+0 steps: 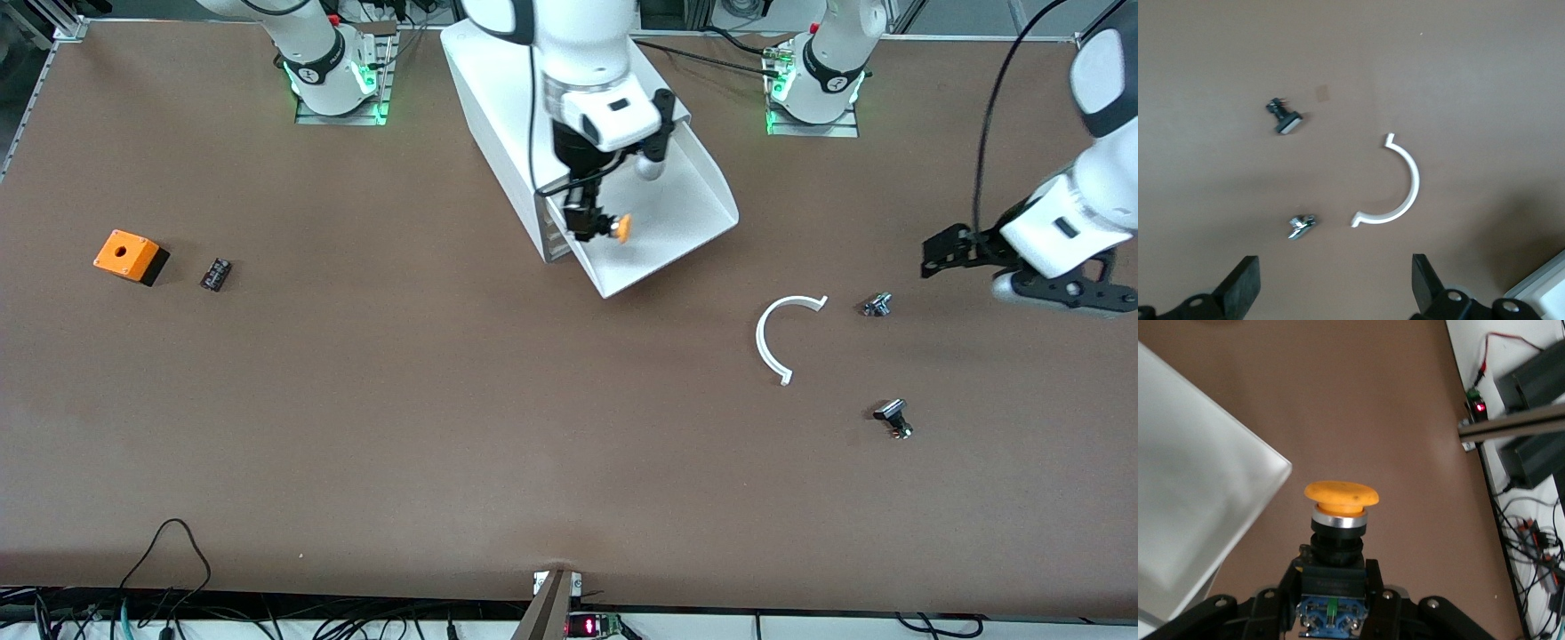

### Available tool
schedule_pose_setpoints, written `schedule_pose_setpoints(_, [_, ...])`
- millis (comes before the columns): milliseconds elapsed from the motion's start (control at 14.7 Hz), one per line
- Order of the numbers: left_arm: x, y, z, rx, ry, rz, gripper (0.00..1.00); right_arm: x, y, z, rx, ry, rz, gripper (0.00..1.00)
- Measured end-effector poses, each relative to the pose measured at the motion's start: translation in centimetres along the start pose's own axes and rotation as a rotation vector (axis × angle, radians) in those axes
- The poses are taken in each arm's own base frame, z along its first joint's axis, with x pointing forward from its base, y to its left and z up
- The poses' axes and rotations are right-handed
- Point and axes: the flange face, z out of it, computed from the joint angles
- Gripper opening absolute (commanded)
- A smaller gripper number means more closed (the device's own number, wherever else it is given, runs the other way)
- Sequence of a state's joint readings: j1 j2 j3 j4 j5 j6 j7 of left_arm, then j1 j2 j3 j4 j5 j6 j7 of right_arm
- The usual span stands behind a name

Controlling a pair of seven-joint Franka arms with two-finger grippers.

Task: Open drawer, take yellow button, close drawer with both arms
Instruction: 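Lift the button with the right gripper while the left gripper reaches the drawer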

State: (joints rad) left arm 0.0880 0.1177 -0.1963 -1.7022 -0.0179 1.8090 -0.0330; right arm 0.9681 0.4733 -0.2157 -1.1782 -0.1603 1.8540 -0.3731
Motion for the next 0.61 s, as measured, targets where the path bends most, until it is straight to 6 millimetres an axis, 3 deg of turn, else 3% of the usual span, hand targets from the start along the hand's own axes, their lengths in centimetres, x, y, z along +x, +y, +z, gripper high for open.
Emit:
schedule_pose_setpoints(68, [0.4, 2.1, 0.9, -0.004, 0.003, -0.025, 1.00, -1.0, 1.4, 0.9, 0.001, -0.022, 0.053, 0.32])
schedule_pose_setpoints(136, [1.1, 6.4, 3.0, -0.017, 0.018, -0.080, 1.00, -3.7, 4.5, 4.1, 0.020, -0.079, 0.140, 0.32])
schedule_pose_setpoints(204, [1.3, 8.4, 4.3, -0.025, 0.024, -0.106, 1.00, -5.2, 6.2, 6.1, 0.031, -0.105, 0.176, 0.32])
schedule_pose_setpoints(407, [1.0, 12.7, 9.4, -0.050, 0.054, -0.202, 1.00, -11.8, 10.9, 12.8, 0.063, -0.208, 0.332, 0.32])
schedule_pose_setpoints(611, [0.3, 15.4, 13.6, -0.067, 0.057, -0.293, 1.00, -21.0, 15.9, 18.8, 0.088, -0.298, 0.538, 0.33])
